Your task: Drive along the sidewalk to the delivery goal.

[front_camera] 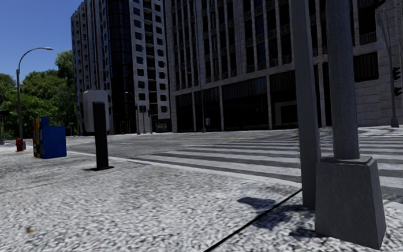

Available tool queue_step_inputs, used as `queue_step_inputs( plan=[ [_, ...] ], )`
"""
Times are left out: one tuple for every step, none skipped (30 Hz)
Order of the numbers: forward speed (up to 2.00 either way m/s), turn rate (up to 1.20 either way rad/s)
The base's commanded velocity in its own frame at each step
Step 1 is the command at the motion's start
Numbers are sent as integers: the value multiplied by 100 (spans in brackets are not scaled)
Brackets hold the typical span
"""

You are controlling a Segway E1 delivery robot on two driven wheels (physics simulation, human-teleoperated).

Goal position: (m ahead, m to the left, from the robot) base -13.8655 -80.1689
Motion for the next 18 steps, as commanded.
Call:
queue_step_inputs(
  plan=[
    [165, 89],
    [165, 81],
    [165, 58],
    [165, 19],
    [165, 5],
    [165, 1],
    [165, 1],
    [165, 0],
    [165, 0],
    [165, 0],
    [165, 0],
    [165, 0],
    [165, 0],
    [165, 0],
    [165, 0],
    [165, 0],
    [165, 0],
    [165, 0]
  ],
)
